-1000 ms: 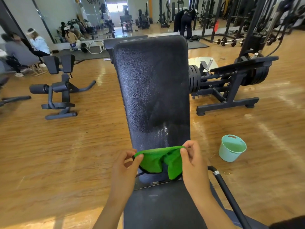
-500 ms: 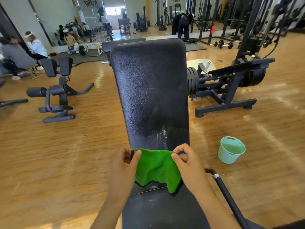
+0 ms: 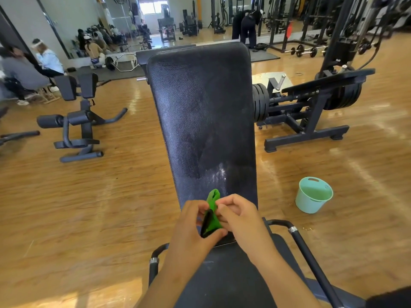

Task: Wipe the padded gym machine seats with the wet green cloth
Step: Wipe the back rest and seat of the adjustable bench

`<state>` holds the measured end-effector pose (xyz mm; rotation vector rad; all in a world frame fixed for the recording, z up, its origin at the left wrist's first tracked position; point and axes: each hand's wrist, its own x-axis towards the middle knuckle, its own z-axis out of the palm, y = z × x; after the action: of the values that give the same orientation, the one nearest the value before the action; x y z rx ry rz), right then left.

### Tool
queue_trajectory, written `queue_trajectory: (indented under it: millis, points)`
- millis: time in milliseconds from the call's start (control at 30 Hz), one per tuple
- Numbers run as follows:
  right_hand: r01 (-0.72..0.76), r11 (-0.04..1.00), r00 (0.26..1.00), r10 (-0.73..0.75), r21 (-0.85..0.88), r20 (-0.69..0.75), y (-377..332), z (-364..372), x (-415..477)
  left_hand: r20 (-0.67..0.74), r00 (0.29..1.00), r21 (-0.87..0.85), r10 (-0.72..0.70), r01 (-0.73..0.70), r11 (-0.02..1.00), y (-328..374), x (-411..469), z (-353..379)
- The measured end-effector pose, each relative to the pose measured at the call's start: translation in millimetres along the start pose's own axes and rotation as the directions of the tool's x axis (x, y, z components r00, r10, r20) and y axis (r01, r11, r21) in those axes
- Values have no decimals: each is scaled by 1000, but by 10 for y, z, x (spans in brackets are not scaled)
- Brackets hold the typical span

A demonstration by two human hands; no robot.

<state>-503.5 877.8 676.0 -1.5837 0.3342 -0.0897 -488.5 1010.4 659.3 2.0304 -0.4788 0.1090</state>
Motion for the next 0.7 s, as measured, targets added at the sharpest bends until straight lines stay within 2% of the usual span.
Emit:
queue_trajectory:
  millis: [133,200,267,333,367,400,467,533,567,633,700]
  points:
    - [-80,977,994,64,200,85,-106,-69,-23,86,995,88,54,-62,994,36,25,-19]
    - [-42,969,997,23,245,79,-138,-131,-32,38,998,38,54,-55,998,26,84,-43]
    - [43,968,999,-42,247,-9,-141,-238,4,-28,997,-182,-74,68,981,24,168,-103]
    - [126,975,986,-103,184,-131,-79,-381,91,0,970,-461,-243,216,861,42,246,-185]
    - [137,980,982,-115,146,-146,-46,-434,121,51,953,-564,-298,273,779,43,270,-222]
    - [119,986,988,-107,115,-111,-3,-456,140,114,940,-644,-322,317,696,51,287,-256]
    - [17,992,995,-29,123,93,103,-390,121,220,921,-738,-322,373,563,70,303,-312]
    - [-71,982,952,15,173,305,189,-254,77,280,911,-771,-302,401,495,92,310,-343]
    - [-91,974,935,12,207,354,225,-189,57,294,909,-772,-295,408,487,96,312,-349]
    - [-85,961,939,-12,263,345,261,-127,47,286,908,-774,-306,407,486,59,305,-343]
    - [-60,958,961,-21,281,276,261,-122,62,227,905,-772,-360,393,500,-4,302,-346]
